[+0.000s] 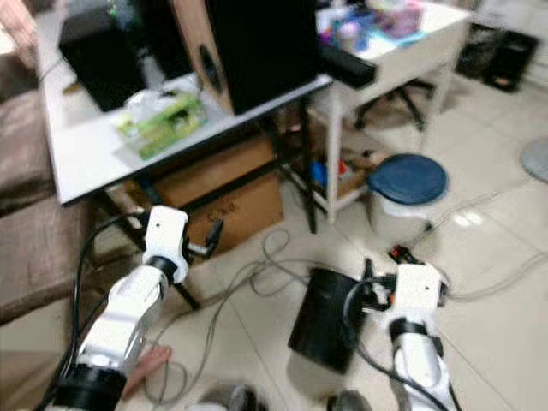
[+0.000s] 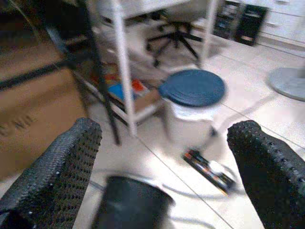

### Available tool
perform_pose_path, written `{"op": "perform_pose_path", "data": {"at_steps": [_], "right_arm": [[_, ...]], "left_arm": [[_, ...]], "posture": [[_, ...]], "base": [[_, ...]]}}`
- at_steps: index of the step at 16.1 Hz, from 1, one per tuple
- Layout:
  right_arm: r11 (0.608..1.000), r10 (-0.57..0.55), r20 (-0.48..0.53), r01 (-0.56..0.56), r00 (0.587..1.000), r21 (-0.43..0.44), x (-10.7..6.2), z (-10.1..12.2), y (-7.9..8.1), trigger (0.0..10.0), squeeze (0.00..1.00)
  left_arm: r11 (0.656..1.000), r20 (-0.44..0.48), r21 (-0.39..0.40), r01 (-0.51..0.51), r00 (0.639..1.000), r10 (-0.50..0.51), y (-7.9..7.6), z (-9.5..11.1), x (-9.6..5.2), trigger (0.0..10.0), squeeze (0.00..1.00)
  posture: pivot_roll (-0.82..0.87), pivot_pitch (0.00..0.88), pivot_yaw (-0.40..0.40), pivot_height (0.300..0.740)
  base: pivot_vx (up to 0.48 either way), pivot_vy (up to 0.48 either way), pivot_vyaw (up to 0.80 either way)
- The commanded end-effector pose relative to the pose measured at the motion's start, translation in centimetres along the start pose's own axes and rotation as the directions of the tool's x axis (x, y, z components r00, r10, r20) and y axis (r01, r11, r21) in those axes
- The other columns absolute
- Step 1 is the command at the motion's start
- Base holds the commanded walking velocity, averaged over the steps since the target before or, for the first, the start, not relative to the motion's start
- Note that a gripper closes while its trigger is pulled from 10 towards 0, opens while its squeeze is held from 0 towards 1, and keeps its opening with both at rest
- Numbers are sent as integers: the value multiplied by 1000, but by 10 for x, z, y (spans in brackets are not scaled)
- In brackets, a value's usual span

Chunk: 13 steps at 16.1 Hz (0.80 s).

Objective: Picking trash to rubbish bin

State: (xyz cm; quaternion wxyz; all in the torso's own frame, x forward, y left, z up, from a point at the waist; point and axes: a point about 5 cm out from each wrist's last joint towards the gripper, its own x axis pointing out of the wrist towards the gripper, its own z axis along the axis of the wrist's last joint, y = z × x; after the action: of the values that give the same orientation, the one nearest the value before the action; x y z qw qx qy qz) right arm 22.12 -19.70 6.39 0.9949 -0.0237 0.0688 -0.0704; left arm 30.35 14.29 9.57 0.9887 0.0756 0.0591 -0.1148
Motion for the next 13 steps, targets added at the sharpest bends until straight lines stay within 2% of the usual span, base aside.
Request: {"op": "perform_pose_path", "data": {"at_steps": [1,13], "right_arm": [[1000,14,-10,-14,1000,-1,-2,-2,5,10000,0],[999,34,-13,-34,999,-6,1,-2,8,10000,0]], "left_arm": [[1000,-22,20,-8,1000,9,4,-4,-2,10000,0],[999,-34,31,-14,999,15,5,-5,-4,10000,0]], "posture": [[-150,138,131,740],[-139,145,125,740]], "base": [[-259,0,0],[-252,0,0]]}}
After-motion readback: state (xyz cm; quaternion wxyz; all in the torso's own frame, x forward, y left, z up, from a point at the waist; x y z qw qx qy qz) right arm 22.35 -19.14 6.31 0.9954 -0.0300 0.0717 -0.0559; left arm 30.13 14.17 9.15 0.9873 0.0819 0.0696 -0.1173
